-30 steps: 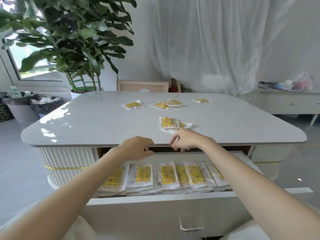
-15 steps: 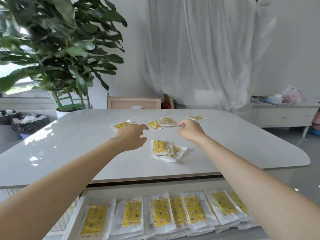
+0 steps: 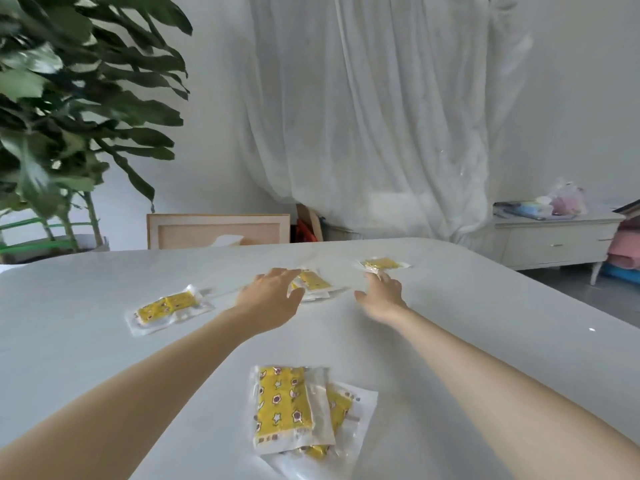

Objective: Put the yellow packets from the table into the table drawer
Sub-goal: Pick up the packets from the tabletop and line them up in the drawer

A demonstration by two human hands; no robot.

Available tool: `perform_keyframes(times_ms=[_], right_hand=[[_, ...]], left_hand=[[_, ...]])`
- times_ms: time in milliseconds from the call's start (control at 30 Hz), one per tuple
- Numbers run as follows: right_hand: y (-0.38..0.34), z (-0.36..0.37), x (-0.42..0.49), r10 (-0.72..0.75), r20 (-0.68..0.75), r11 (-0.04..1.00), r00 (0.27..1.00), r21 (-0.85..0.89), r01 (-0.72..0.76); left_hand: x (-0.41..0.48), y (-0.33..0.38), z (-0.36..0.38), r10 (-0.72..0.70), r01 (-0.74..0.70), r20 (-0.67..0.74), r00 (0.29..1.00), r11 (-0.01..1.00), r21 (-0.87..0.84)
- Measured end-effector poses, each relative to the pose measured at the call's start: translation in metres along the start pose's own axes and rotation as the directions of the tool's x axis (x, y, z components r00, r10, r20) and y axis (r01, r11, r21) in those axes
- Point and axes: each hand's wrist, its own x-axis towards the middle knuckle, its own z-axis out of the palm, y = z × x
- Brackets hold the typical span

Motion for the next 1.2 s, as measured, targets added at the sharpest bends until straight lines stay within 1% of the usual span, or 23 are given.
perform_keyframes(times_ms=[100, 200, 267, 400, 533, 700, 767, 833, 900, 1000, 1067, 1133, 1167, 1200], right_hand=[[0.016, 0.015, 0.034, 0.037, 0.007, 0.999, 0.999, -0.036, -0.037], [0.024, 0.021, 0.063, 0.016, -0.032, 0.994, 0.999, -0.104, -0.019], [0.028, 0.023, 0.081, 0.014, -0.051, 0.994, 0.999, -0.109, -0.020], [0.034, 0.029, 0.106, 0.040, 0.003, 0.990, 0.999, -0.139, -0.039], [0.036, 0.031, 0.107, 0.022, 0.030, 0.983, 0.999, -0.185, -0.017], [0.027, 0.029, 0.084, -0.025, 0.021, 0.983, 0.999, -0.183, 0.028], [0.018, 0.029, 0.069, -0.052, 0.036, 0.991, 0.998, -0.121, 0.056], [0.007, 0.028, 0.053, -0.073, 0.076, 0.997, 0.994, 0.009, 0.072], [-0.004, 0.029, 0.037, -0.110, 0.111, 0.986, 0.988, 0.140, 0.094], [-0.019, 0.034, 0.013, -0.154, 0.142, 0.962, 0.978, 0.246, 0.116], [-0.029, 0.040, -0.001, -0.197, 0.158, 0.962, 0.968, 0.221, 0.160], [-0.040, 0.041, -0.012, -0.225, 0.156, 0.970, 0.962, 0.128, 0.206], [-0.048, 0.039, -0.017, -0.233, 0.130, 0.972, 0.964, 0.073, 0.225], [-0.056, 0.035, -0.022, -0.240, 0.085, 0.971, 0.967, 0.018, 0.239]], left_hand=[[0.028, -0.004, 0.021, 0.015, -0.017, 0.030, 0.999, 0.998, 0.063], [0.048, -0.008, 0.037, 0.011, -0.014, 0.024, 1.000, 0.992, 0.126], [0.060, -0.012, 0.046, -0.004, 0.000, 0.032, 0.999, 0.989, 0.147], [0.065, -0.021, 0.069, -0.037, 0.027, 0.056, 0.998, 0.985, 0.171], [0.060, -0.029, 0.081, -0.054, 0.050, 0.025, 0.998, 0.986, 0.160], [0.059, -0.025, 0.071, -0.121, 0.102, 0.106, 0.987, 0.980, 0.173], [0.056, -0.030, 0.068, -0.140, 0.118, 0.135, 0.981, 0.980, 0.160], [0.051, -0.036, 0.066, -0.137, 0.115, 0.162, 0.977, 0.984, 0.138], [0.044, -0.041, 0.065, -0.145, 0.123, 0.181, 0.973, 0.984, 0.128], [0.029, -0.046, 0.058, -0.147, 0.124, 0.202, 0.968, 0.985, 0.120], [0.013, -0.046, 0.047, -0.126, 0.106, 0.241, 0.962, 0.990, 0.095], [-0.004, -0.047, 0.032, -0.104, 0.089, 0.278, 0.955, 0.994, 0.066], [-0.012, -0.049, 0.024, -0.098, 0.087, 0.244, 0.965, 0.995, 0.056], [-0.018, -0.053, 0.016, -0.100, 0.093, 0.158, 0.982, 0.995, 0.047]])
